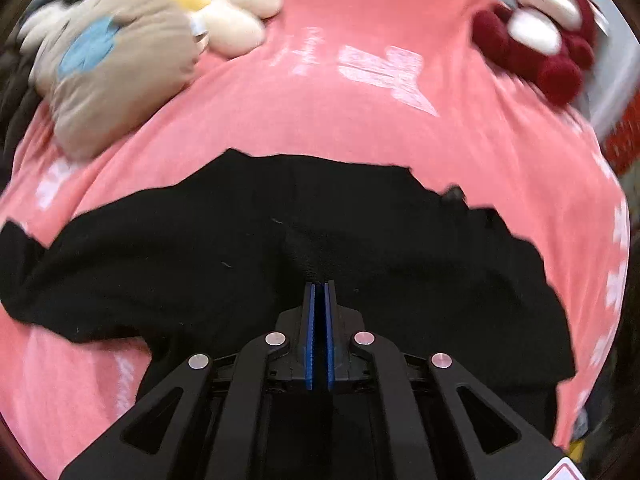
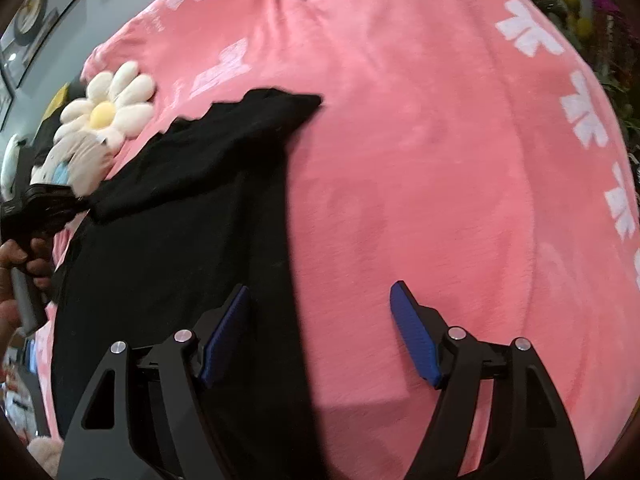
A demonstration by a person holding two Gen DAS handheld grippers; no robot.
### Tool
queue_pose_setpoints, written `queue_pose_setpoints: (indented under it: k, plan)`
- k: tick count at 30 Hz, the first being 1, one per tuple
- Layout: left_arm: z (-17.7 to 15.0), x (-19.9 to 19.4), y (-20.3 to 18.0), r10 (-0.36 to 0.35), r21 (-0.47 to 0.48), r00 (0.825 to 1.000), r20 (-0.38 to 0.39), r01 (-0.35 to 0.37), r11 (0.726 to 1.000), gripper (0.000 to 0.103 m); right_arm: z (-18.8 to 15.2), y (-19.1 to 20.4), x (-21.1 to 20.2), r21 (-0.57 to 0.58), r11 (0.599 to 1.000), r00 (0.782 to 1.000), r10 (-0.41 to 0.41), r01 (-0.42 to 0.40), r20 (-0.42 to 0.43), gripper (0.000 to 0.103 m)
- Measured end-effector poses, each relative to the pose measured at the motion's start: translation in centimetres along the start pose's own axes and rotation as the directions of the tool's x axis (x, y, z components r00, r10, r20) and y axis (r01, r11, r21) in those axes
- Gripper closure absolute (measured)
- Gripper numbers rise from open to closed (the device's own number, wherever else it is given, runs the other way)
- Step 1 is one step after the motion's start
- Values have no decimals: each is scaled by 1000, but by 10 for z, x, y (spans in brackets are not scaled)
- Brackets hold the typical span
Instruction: Fold small clothes
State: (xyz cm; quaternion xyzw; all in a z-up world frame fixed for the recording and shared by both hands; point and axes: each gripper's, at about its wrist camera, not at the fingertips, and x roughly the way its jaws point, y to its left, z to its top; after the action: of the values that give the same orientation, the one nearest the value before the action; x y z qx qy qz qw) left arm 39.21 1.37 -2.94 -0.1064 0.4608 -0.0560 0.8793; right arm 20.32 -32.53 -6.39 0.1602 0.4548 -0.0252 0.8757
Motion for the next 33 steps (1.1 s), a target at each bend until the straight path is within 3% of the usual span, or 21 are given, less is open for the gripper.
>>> queue_pose_setpoints:
  k: [1,2,3,4,5,8,9,10,13,14,17,22,23,25,28,33]
  plan:
    - [-1,4,-3,-1,15,1000,-5,2,1000,101,-2,3,1,-18,1000,1000,-23,23,1,42]
    - [-3,7,-8,4,29,1000,-11,-4,1000,101,-1,6,0,-30,999,1000,-13,13,8,54]
    - [-1,10,-11,15,39,1000,-13,-15,999,101,2,8,0,-39,999,1000,11,-12,-10,86]
    - [0,11,-15,21,44,1000,-12,-20,999,101,6,10,-1,-43,999,1000,18,-19,-23,98]
    - [0,9,-15,24,48,1000,-9,-24,999,101,9,12,-3,-53,999,1000,6,-7,-25,101]
    - [4,8,-14,54,59,999,6,-54,997,97,14,7,-5,-79,993,996,-88,85,-35,100]
    - [5,8,-13,64,64,998,-1,-64,996,96,15,2,-5,-66,983,984,-176,174,-39,100]
    - [5,7,-9,70,65,998,-7,-69,995,94,16,-8,-8,-26,978,977,-210,209,-40,100]
    - [3,8,-3,80,65,997,-19,-79,995,81,30,-22,-19,134,985,995,-104,105,-10,96]
    - [1,7,-3,84,65,996,-16,-83,994,76,38,-13,-18,107,990,995,-97,96,4,91]
    - [-7,4,-6,65,39,998,-16,-64,997,68,61,27,-2,-16,997,996,-70,71,63,49]
    - [-21,-1,-18,45,55,999,-18,-44,998,56,87,62,65,-162,975,989,-151,150,6,51]
    - [-24,0,-21,51,75,999,-18,-49,996,56,93,59,75,-159,977,990,-144,142,1,58]
    - [-28,6,-24,80,115,996,-28,-77,990,56,105,43,68,-100,975,980,-198,200,38,71]
    - [-28,14,-23,94,130,995,-26,-90,987,55,108,14,65,7,987,987,-161,161,6,66]
    - [-25,17,-24,101,119,995,-17,-98,988,52,100,31,56,-49,972,972,-224,228,73,65]
